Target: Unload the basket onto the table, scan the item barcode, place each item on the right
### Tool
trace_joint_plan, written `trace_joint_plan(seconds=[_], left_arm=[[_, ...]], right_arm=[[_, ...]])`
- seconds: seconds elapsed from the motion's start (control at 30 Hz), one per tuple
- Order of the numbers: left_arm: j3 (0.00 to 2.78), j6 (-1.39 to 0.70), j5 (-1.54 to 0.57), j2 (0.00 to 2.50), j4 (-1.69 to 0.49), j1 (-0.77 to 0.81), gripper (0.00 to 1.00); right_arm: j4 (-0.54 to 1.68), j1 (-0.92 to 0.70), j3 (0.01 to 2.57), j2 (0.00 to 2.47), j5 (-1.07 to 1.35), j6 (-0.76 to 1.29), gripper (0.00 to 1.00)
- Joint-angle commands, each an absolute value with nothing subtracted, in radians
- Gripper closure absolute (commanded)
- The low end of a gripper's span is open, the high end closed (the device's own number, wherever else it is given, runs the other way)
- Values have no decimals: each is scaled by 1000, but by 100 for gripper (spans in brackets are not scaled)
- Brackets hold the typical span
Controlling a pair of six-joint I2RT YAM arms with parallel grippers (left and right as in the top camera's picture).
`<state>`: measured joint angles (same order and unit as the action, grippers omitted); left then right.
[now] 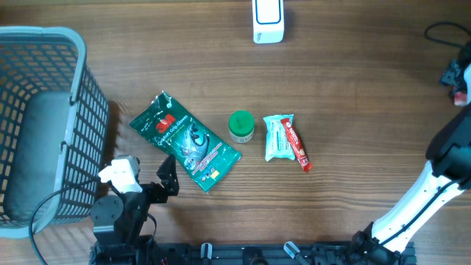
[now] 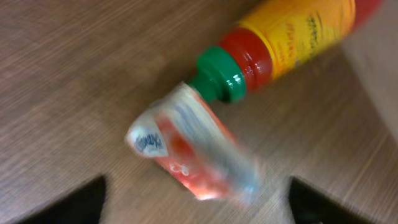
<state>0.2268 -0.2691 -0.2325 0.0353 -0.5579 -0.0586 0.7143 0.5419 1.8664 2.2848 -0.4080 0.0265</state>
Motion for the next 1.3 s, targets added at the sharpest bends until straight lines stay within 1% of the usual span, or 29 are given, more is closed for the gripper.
trace_joint_plan(seconds=[0.0, 0.07, 0.13, 0.23, 0.27, 0.33, 0.5, 0.63, 0.7, 0.73, 0.83, 0.93, 1.0, 1.07, 1.13, 1.2, 1.23, 1.27], left_arm=[[220, -277, -226, 31, -555, -54, 0], [220, -277, -226, 31, -555, -54, 0], [220, -277, -226, 31, -555, -54, 0], [220, -277, -226, 31, -555, -54, 0], [220, -277, -226, 31, -555, -54, 0], [220, -277, -226, 31, -555, -54, 0], [220, -277, -226, 31, -555, -54, 0], [220, -277, -226, 31, -555, -54, 0], [220, -277, -226, 31, -555, -54, 0], [220, -277, -226, 31, -555, -54, 0], [220, -277, -226, 31, -555, -54, 0], [220, -277, -226, 31, -555, -54, 0], [220, -277, -226, 31, -555, -54, 0], [220, -277, -226, 31, -555, -54, 0], [220, -277, -226, 31, -555, -54, 0], [220, -277, -226, 31, -555, -54, 0], [220, -278, -226, 31, -555, -54, 0], [220, -277, -226, 31, -555, -54, 0]], right_arm=[[723, 542, 1864, 2189, -391, 183, 0], [723, 527, 1864, 2104, -334, 218, 0], [728, 506, 1864, 1998, -196, 252, 0], [814, 443, 1864, 1833, -18, 387, 0], [846, 419, 1864, 1788, 5, 429, 0], [905, 360, 1864, 1707, 8, 455, 0], [1063, 178, 1864, 1549, 7, 443, 0], [1233, -9, 1851, 1520, -2, 450, 0], [1267, -108, 1800, 1521, -45, 455, 0], [1273, -178, 1741, 1521, -91, 491, 0], [1226, -307, 1573, 1521, -136, 553, 1], [1020, -410, 1326, 1531, -48, 546, 0], [944, -442, 1221, 1552, -13, 554, 0], [874, -482, 1133, 1579, -49, 580, 0], [837, -519, 1094, 1598, -142, 614, 1], [811, -558, 1090, 1619, -223, 614, 5], [796, -574, 1090, 1631, -257, 617, 10], [778, -596, 1090, 1648, -312, 640, 12]])
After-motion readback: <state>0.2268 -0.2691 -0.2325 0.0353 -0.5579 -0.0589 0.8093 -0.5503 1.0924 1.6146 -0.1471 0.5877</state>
